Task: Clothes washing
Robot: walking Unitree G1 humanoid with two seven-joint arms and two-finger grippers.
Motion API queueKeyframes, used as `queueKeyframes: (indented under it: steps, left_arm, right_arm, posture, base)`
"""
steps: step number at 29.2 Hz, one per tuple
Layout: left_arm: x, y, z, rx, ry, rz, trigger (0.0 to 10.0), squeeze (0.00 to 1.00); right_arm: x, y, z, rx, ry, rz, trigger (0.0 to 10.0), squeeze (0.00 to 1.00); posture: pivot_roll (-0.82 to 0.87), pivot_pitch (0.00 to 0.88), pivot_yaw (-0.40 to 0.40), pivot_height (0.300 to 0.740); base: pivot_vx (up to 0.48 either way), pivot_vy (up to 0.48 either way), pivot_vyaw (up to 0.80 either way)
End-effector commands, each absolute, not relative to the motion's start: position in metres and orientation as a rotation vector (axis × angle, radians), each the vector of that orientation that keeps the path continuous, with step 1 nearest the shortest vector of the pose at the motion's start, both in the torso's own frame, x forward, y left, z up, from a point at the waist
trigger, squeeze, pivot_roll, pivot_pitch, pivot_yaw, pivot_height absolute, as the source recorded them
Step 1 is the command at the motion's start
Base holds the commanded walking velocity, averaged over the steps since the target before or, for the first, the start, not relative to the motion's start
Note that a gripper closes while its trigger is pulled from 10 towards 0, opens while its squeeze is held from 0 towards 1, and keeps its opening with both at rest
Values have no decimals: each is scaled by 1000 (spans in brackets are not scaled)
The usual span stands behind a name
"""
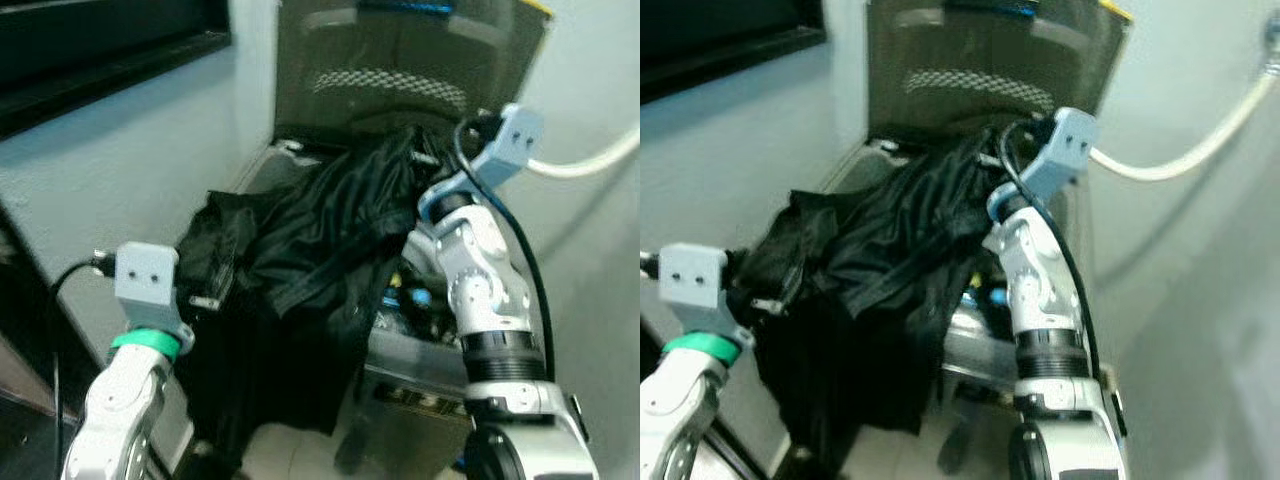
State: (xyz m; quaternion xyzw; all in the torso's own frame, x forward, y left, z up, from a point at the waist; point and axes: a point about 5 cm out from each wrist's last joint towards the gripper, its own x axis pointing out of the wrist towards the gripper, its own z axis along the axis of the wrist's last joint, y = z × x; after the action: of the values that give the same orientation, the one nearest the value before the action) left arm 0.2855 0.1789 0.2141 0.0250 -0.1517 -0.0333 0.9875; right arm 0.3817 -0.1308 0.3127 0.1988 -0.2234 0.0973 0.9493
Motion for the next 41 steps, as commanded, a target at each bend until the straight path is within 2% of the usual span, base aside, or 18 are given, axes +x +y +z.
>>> queueKeyframes:
  steps: [1, 15, 24, 26, 29, 41]
  left_arm:
    - [286, 178, 217, 40, -310, -70, 10000, 0]
    - [285, 177, 221, 21, -326, -69, 10000, 0]
    - [284, 178, 222, 9, -334, -62, 10000, 0]
    - [284, 178, 225, 13, -351, -55, 10000, 0]
    - [282, 178, 232, 17, -404, -43, 10000, 0]
    - [276, 178, 240, -2, -463, -38, 10000, 0]
  right_arm:
    - [378, -136, 328, 408, -518, 187, 10000, 0]
    - [378, -134, 333, 412, -525, 199, 10000, 0]
    - [377, -121, 327, 379, -481, 267, 10000, 0]
    - [376, -109, 321, 299, -443, 332, 10000, 0]
    - [372, -102, 321, 296, -456, 379, 10000, 0]
    - [368, -95, 330, 314, -502, 450, 10000, 0]
  posture:
    - [93, 16, 15, 740]
    - [95, 18, 9, 740]
    - [92, 17, 6, 740]
    - [92, 17, 5, 740]
    - [95, 18, 1, 740]
    - [101, 19, -12, 740]
  base:
    - [0, 0, -800]
    - [0, 0, -800]
    - [0, 0, -768]
    - [0, 0, 0]
    - [0, 0, 0]
    - [265, 0, 0]
